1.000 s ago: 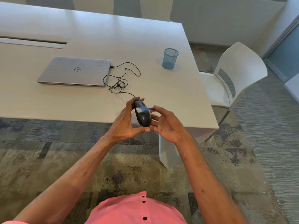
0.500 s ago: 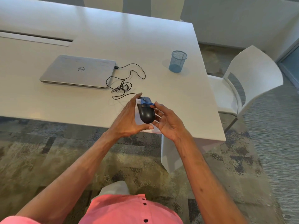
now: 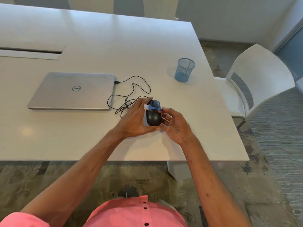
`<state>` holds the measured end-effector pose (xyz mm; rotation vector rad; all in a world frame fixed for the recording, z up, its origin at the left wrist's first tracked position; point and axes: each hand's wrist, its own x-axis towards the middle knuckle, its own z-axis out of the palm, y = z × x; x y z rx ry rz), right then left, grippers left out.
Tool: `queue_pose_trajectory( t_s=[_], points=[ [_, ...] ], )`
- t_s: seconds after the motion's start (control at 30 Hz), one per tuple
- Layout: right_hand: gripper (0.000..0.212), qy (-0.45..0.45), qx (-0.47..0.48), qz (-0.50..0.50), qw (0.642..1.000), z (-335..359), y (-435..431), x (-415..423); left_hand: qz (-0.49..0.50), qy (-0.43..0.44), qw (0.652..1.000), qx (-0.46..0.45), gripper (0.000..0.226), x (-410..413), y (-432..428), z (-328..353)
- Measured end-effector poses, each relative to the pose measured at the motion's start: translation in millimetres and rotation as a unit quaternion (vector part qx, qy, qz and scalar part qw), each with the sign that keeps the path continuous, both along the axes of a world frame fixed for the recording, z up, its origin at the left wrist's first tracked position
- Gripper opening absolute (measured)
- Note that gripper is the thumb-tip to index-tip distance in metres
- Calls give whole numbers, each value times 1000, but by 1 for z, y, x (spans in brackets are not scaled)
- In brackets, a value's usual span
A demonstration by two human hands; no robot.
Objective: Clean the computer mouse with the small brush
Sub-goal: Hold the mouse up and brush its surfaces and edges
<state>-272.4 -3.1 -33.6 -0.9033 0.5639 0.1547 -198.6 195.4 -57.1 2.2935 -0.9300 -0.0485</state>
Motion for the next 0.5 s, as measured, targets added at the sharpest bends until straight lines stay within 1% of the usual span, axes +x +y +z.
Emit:
queue_pose_trajectory(
  t_s=[0.1, 0.23, 0.3, 0.43, 0.5],
  points=[
    [7, 2, 18, -40, 999, 2, -4, 13, -1, 4, 1000, -14, 130, 17, -2, -1],
    [19, 12, 19, -96, 995, 3, -18, 27, 11, 10, 1000, -10, 123, 37, -7, -8],
    [20, 5, 32, -95, 995, 3, -26, 30, 11, 19, 1000, -3, 121, 44, -9, -9],
    [31, -14, 54, -79, 995, 2, -38, 33, 4, 29, 999, 19, 121, 50, -13, -10],
    [27, -16, 58, -71, 996, 1, -41, 36, 2, 26, 999, 27, 120, 50, -15, -12]
  ],
)
